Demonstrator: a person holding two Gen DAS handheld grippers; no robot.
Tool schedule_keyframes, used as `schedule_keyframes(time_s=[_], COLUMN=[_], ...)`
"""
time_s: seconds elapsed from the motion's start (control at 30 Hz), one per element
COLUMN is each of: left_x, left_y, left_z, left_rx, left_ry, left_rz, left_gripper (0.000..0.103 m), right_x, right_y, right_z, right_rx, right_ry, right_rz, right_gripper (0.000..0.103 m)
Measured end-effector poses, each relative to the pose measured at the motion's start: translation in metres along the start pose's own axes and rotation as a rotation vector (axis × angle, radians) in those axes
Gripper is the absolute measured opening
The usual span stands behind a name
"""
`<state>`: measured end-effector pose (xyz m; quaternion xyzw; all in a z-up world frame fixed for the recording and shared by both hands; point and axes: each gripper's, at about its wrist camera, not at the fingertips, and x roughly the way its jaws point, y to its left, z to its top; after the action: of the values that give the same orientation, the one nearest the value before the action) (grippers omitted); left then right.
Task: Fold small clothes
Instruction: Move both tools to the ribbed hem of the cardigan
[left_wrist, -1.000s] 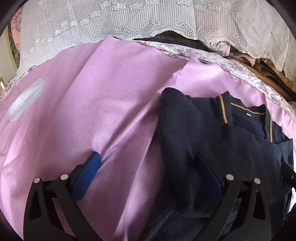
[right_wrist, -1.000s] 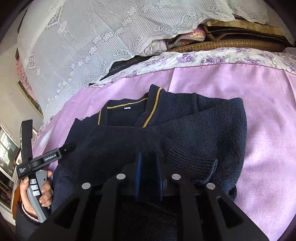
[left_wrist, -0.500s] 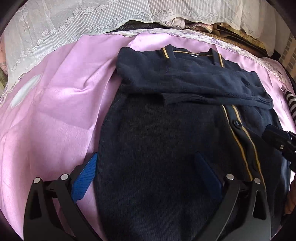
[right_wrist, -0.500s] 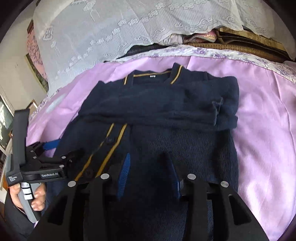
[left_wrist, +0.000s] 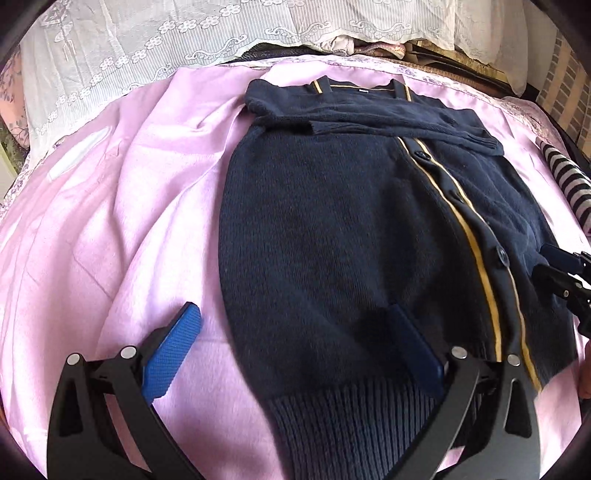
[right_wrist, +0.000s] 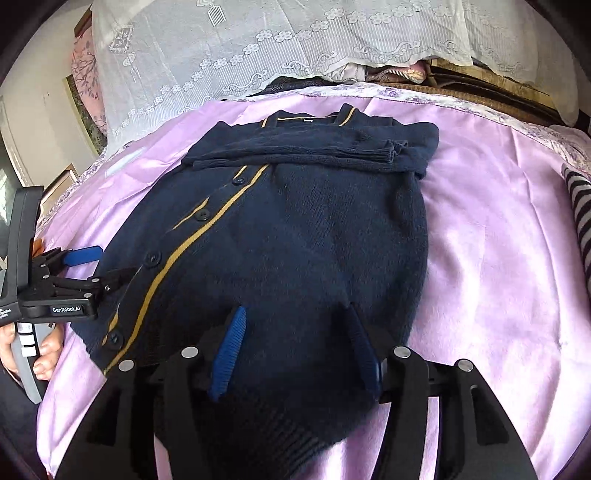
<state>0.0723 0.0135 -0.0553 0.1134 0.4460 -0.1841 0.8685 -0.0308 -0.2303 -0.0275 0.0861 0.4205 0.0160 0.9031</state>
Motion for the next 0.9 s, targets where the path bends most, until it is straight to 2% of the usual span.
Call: schedule_keyframes(time_s=[0.1,0.23,0.3,0.4,0.5,0.57,0.77,0.8,0.9], left_x=[-0.015,-0.027,-0.027,-0.028,-0.028,-0.028,-0.028,-0.026,-0.015], left_y=[0.008,0.035,0.044,0.044,0.041,0.044,0.062,0.061,0.056], left_z=[-0.013,-0.029,-0.033,-0.034,-0.033,-0.032,-0.029,-0.027,-0.018], left_rx=[-0.018,-0.122,-0.166,-0.184,-0.186,-0.209,-0.314,-0.315,-0.296], left_ry=[-0.022,-0.006,0.005,0.006,0.007,0.003,0.003,0.007,0.040], left_rz=[-0.029,-0.202,-0.270,-0.315,-0.345,-0.394,-0.666,-0.673,-0.611], left_gripper=[0.098,0.098,0.098,0.098,0.098,0.098,0.098,0.098,0.098], right_x=[-0.021,-0.044,-0.047,-0.046,-0.042,-0.039,-0.033,-0.032,-0.030], right_y=[-0.010,-0.030,-0.043,-0.061,-0.068,-0.069,-0.070,-0.069,-0.068], right_z=[-0.013,-0.030,-0.038,-0.043,-0.043,-0.044,-0.044,-0.044,-0.042], right_rx=[0.052,0.152,0.222,0.330,0.393,0.419,0.444,0.443,0.440], right_ry=[-0.028,-0.055,-0.041,-0.019,0.000,0.010,0.033,0.035,0.046], right_rz=[0.055,0.155,0.204,0.286,0.333,0.356,0.408,0.407,0.408], right_gripper=[0.057,0.057,0.057,0.055,0.050,0.047,0.046,0.046,0.046])
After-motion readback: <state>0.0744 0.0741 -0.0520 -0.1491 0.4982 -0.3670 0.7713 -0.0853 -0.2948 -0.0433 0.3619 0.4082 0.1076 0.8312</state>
